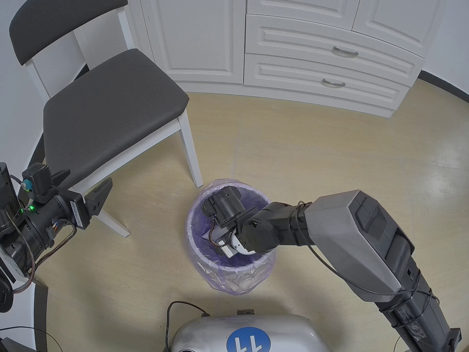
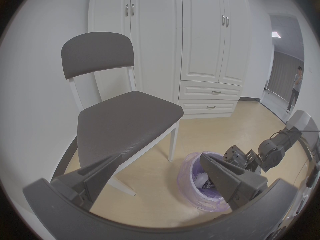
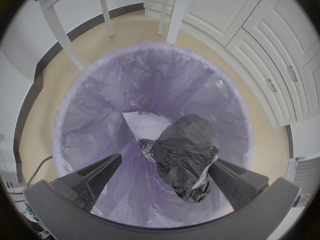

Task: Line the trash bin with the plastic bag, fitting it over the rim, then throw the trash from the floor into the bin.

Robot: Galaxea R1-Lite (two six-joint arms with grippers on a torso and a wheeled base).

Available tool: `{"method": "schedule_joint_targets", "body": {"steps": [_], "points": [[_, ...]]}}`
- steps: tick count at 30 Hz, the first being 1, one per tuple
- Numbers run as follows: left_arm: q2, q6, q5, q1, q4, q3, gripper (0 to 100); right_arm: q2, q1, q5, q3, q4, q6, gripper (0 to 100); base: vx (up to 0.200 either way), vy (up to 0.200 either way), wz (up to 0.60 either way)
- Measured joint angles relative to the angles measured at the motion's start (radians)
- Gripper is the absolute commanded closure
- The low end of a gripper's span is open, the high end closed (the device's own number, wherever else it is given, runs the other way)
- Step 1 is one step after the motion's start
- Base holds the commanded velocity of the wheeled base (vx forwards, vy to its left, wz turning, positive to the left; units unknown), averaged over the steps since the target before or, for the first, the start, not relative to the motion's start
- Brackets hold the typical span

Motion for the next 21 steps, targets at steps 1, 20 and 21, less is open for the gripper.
{"method": "schedule_joint_targets", "body": {"steps": [1,20,21], "points": [[0.000,0.000,0.000,0.000,0.000,0.001,0,-0.005,0.000,0.000,0.000,0.001,0.002,0,0.000,0.000,0.00],[-0.003,0.015,0.001,-0.018,-0.001,0.044,0,-0.166,0.008,0.000,0.071,0.004,0.275,0,0.000,0.000,0.00],[-0.004,0.015,0.001,-0.020,-0.002,0.046,0,-0.172,0.009,0.000,0.075,0.003,0.278,0,0.000,0.000,0.00]]}}
